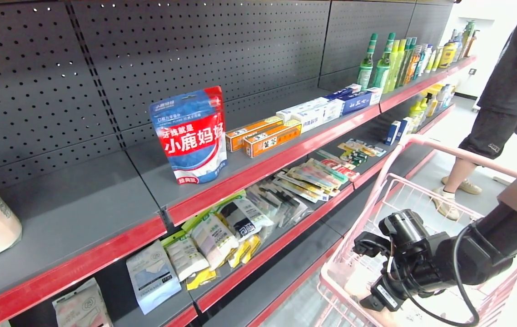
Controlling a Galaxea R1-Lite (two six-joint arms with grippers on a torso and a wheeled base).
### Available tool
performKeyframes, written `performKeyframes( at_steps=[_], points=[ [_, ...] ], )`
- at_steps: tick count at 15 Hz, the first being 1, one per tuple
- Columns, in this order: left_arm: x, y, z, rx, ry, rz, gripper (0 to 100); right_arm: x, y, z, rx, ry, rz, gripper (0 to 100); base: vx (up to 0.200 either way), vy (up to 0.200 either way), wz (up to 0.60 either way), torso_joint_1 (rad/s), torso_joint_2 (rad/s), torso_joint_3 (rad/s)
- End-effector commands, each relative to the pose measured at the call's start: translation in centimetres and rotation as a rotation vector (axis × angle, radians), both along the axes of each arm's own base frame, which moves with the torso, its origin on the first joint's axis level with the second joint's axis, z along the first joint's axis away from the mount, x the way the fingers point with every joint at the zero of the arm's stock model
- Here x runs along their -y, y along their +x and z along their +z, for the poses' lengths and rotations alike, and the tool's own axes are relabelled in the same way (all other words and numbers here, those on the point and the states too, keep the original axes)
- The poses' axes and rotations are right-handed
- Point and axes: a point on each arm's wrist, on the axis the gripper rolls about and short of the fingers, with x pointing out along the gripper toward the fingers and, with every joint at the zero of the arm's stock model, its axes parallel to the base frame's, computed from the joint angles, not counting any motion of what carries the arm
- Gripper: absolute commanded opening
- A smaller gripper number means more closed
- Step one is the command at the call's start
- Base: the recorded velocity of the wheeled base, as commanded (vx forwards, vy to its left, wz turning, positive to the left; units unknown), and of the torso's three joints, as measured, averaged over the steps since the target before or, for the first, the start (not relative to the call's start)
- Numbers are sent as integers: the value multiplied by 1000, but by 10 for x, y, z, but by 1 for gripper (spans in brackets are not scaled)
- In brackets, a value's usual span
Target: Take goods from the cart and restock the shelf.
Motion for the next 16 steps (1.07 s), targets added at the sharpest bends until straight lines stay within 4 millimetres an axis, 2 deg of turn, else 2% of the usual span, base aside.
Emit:
performKeyframes(
  at_steps=[1, 13, 16],
  points=[
    [0, 0, 0, -1, 0, 0, 100, 2, 3, 1, 8, 5, -10, 100, 0, 0, 0, 0, 0, 0],
    [0, 0, 0, 1, 0, 0, 100, -1, 11, -14, -32, 5, 7, 100, 0, 0, 0, 0, 0, 0],
    [0, 0, 0, -1, 0, 0, 100, -1, 11, -14, -30, 4, 8, 100, 0, 0, 0, -136, 339, 199]
  ],
)
